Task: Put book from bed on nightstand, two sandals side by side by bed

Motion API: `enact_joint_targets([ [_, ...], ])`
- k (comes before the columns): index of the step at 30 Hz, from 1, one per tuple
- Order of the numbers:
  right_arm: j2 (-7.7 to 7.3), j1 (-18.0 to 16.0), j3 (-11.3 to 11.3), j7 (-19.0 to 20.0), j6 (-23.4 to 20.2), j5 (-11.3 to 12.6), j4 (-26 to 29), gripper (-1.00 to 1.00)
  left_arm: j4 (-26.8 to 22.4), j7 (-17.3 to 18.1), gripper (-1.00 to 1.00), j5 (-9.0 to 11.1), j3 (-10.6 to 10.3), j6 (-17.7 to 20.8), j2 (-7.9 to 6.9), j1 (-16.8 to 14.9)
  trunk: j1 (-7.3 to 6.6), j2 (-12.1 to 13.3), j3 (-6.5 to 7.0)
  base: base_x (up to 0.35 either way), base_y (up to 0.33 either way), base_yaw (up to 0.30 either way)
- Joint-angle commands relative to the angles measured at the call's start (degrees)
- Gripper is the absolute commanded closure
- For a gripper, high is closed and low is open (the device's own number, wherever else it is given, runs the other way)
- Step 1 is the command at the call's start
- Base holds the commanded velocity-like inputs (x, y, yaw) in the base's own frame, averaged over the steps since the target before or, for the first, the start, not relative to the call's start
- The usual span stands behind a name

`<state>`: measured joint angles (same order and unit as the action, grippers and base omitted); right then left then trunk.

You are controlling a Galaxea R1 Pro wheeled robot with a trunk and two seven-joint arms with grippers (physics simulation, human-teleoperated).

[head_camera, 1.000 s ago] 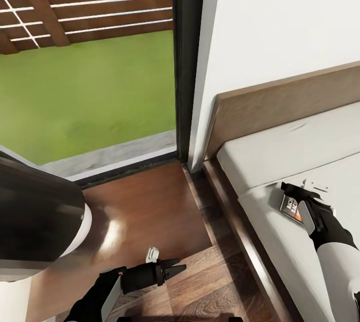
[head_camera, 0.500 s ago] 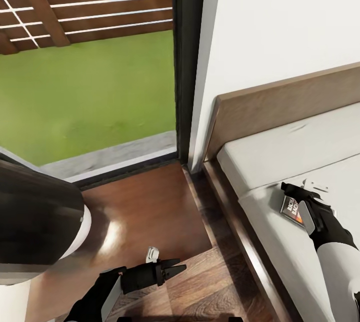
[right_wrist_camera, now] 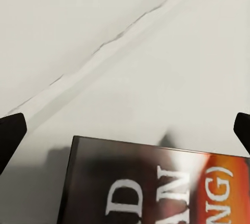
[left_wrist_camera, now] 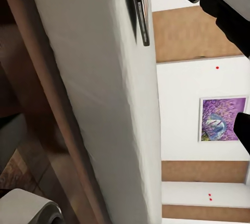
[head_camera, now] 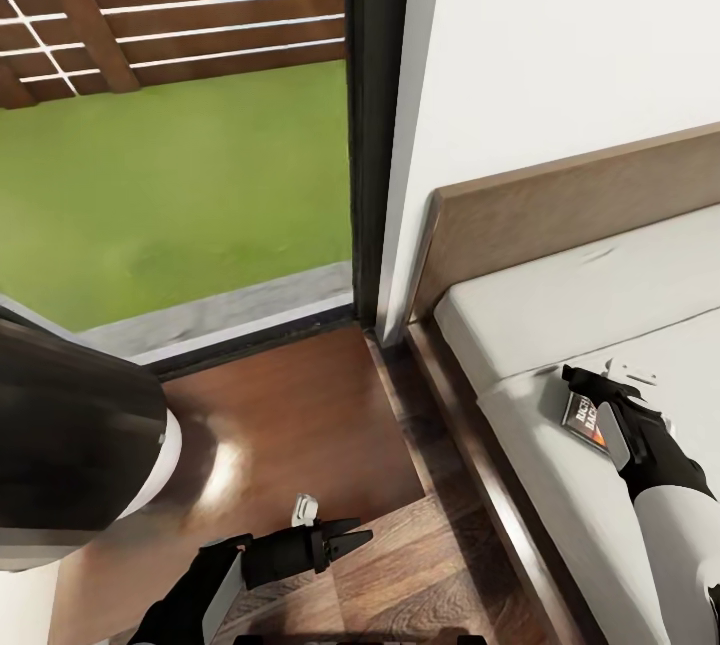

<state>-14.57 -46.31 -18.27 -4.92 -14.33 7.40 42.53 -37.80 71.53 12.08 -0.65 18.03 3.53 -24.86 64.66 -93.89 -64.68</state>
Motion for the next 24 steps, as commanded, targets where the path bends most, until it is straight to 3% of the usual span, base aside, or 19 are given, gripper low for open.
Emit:
enact_joint_targets([
  [1, -0.01, 0.0, 0.1, -0.3, -0.3, 0.6, 0.1, -1.0, 0.0, 0.1, -1.0, 0.3, -0.1, 0.6, -0.01, 0.0, 0.0, 0.0, -0.04, 0.0, 0.0, 0.0],
  [24, -0.01, 0.0, 0.1, -0.3, -0.3, 0.6, 0.1, -1.0, 0.0, 0.1, -1.0, 0.3, -0.1, 0.6, -0.01, 0.0, 0.0, 0.0, -0.04, 0.003, 0.0, 0.0],
])
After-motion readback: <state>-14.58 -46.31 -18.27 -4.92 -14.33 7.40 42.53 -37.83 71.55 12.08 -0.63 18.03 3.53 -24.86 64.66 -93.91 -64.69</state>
